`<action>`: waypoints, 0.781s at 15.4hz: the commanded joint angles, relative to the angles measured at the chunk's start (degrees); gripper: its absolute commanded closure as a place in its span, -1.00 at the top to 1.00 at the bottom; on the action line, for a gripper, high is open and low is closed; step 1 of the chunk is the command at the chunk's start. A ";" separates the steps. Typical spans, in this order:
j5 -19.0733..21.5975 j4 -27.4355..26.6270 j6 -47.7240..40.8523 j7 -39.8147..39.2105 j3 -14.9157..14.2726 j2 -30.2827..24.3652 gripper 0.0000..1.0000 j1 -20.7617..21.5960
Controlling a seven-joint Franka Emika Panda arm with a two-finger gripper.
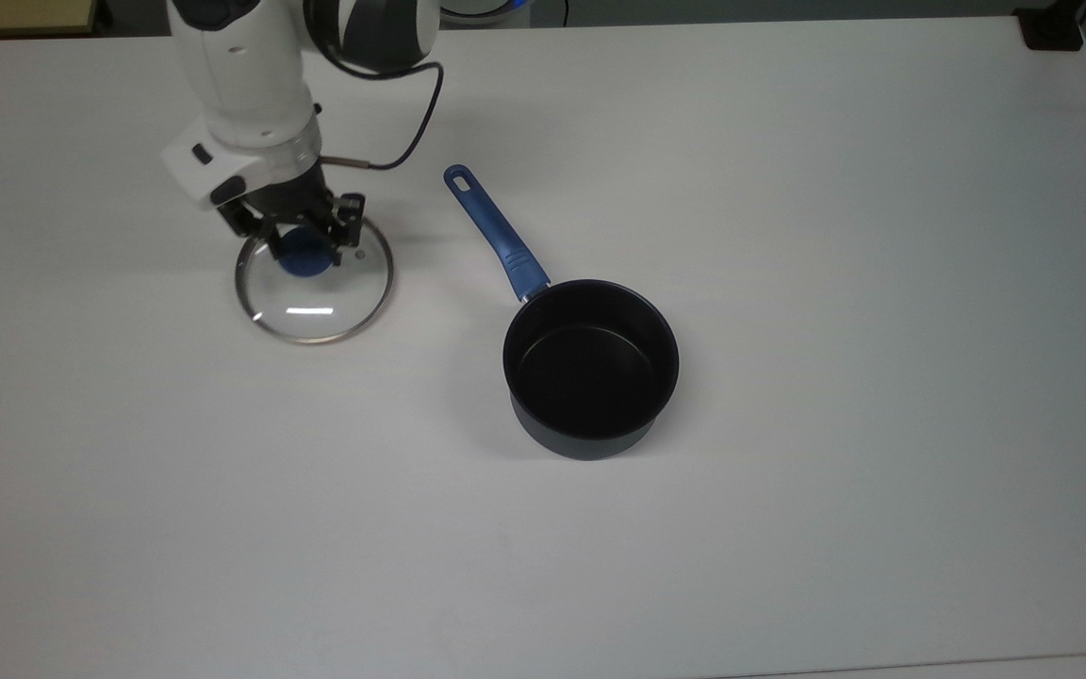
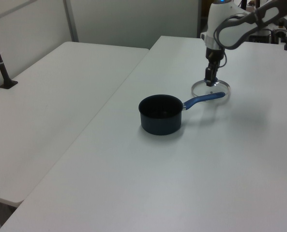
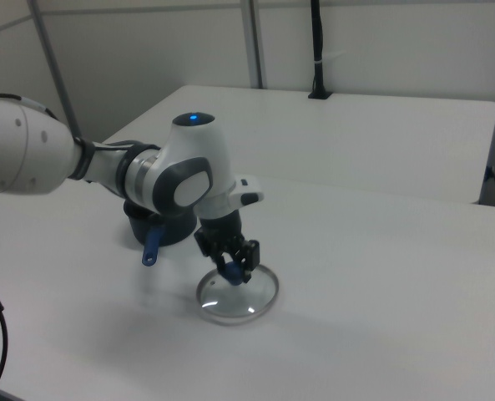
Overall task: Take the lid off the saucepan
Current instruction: 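Lower the lid flat onto the table and open the gripper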
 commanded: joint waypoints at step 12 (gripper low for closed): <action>0.28 -3.45 0.37 2.01 -0.82 -3.00 1.00 0.76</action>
